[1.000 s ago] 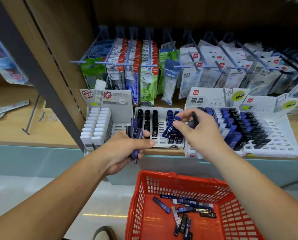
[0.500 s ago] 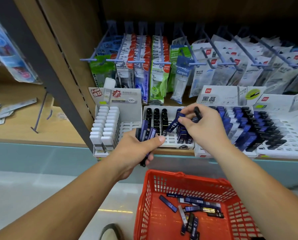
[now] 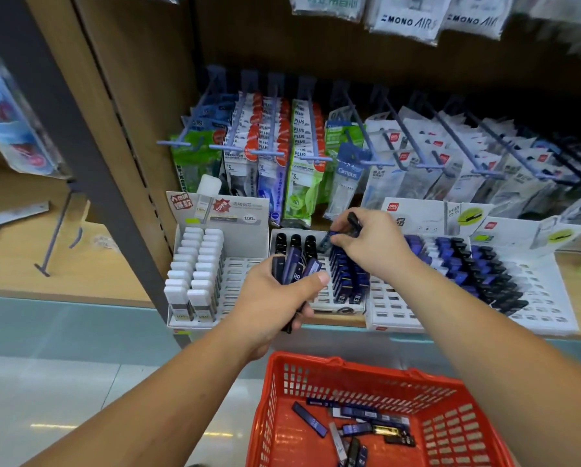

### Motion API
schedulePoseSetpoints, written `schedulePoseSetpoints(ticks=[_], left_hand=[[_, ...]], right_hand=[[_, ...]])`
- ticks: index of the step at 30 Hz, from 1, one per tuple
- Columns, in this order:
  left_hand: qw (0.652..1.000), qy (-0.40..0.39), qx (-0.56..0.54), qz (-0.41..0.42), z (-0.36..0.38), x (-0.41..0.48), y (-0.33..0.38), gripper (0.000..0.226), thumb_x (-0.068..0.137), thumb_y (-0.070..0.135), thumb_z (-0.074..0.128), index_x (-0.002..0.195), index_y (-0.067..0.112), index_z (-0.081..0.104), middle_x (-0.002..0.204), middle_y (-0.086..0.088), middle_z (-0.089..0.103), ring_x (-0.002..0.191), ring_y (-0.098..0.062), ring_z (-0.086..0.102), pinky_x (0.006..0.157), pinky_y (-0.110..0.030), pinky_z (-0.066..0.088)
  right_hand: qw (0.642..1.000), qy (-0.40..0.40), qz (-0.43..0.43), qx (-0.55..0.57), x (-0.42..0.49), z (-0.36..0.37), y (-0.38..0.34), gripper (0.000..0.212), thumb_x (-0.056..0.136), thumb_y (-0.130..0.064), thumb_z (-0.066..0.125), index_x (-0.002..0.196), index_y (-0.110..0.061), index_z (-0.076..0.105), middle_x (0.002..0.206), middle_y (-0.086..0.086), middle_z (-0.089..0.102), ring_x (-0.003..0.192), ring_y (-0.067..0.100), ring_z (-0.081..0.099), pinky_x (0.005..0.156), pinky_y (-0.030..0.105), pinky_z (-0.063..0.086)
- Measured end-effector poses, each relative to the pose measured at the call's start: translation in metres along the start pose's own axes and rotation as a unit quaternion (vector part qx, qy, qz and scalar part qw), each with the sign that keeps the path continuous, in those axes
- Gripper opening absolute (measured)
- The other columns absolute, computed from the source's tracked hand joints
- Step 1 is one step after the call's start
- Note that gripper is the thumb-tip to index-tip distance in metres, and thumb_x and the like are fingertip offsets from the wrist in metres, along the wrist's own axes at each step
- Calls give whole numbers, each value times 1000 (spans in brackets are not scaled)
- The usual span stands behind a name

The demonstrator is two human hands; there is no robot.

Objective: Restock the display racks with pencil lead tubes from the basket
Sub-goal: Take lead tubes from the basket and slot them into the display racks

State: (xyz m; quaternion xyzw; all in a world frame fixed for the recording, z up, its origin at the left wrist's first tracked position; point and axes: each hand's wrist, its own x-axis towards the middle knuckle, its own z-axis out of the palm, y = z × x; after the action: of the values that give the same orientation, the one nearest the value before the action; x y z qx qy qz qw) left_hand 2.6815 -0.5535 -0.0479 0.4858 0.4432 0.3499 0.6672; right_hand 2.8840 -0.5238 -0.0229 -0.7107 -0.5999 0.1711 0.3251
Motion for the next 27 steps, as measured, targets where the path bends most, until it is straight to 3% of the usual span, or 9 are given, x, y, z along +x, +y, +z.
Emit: schedulePoseSetpoints(ticks=[5,9,14,17,20,22,24,25,27], left_hand=[[1000,-17,-18,-10,-7,1,-3,29,86,12,83,104,7,61,71,-11,63,61,-19,57,49,-30,42],[999,-17,-24,-13,-10,2,-5,29,85,12,84,102,8,61,70,-9,62,64,-21,58,50,-30,41],[1000,-10,-26,-6,-10,3,-4,34,85,12,84,109,1,61,74,-9,64,63,-19,59,50,-30,42],[1000,-4,-20,-10,-13,4,-5,32,86,12,83,108,3,62,70,-9,60,65,-25,52,51,-32,40],[1000,-9,-23,-17,-15,4,-4,29,88,13,81,110,10,62,66,-8,57,69,-26,48,52,-33,39],[1000,-11,-21,-17,-14,2,-3,27,88,12,80,108,10,62,65,-8,56,66,-26,49,51,-32,39],[1000,-11,-11,-17,-14,1,-2,22,89,10,77,106,9,62,66,-10,55,63,-24,49,50,-32,39],[1000,-10,-7,-18,-14,1,-2,20,90,8,75,106,10,63,67,-10,54,61,-23,48,50,-32,39],[1000,-8,5,-13,-13,0,-2,21,89,4,73,107,13,66,67,-6,52,57,-20,45,50,-32,39]], right_hand=[[999,-27,18,5,4,5,11,13,87,-12,80,85,-23,71,84,-6,71,85,17,68,85,38,58],[997,-61,16,-36,8,2,11,19,88,-15,79,80,-29,69,86,-9,71,87,16,67,87,39,57],[990,-44,-29,-127,9,10,7,2,91,-28,75,90,-28,73,97,-7,68,93,20,66,84,41,57],[973,-56,-70,-211,11,9,2,15,95,-33,69,105,-23,75,103,-3,55,99,24,61,83,43,55],[963,-107,-47,-244,12,2,-1,24,95,-38,69,116,-28,73,105,-4,54,102,25,62,86,43,55],[975,-118,-28,-188,12,-1,-1,26,92,-38,73,116,-28,74,104,-6,58,100,21,65,89,41,55],[996,-85,38,-4,7,-6,-5,25,90,-32,78,112,-21,74,93,-4,66,79,10,66,76,33,57],[986,-75,87,122,2,-10,-8,24,90,-28,80,110,-16,74,82,-2,65,65,8,61,63,30,54],[918,-100,167,344,-13,-17,-13,22,93,-23,76,111,-11,70,72,2,57,56,13,52,54,31,48]])
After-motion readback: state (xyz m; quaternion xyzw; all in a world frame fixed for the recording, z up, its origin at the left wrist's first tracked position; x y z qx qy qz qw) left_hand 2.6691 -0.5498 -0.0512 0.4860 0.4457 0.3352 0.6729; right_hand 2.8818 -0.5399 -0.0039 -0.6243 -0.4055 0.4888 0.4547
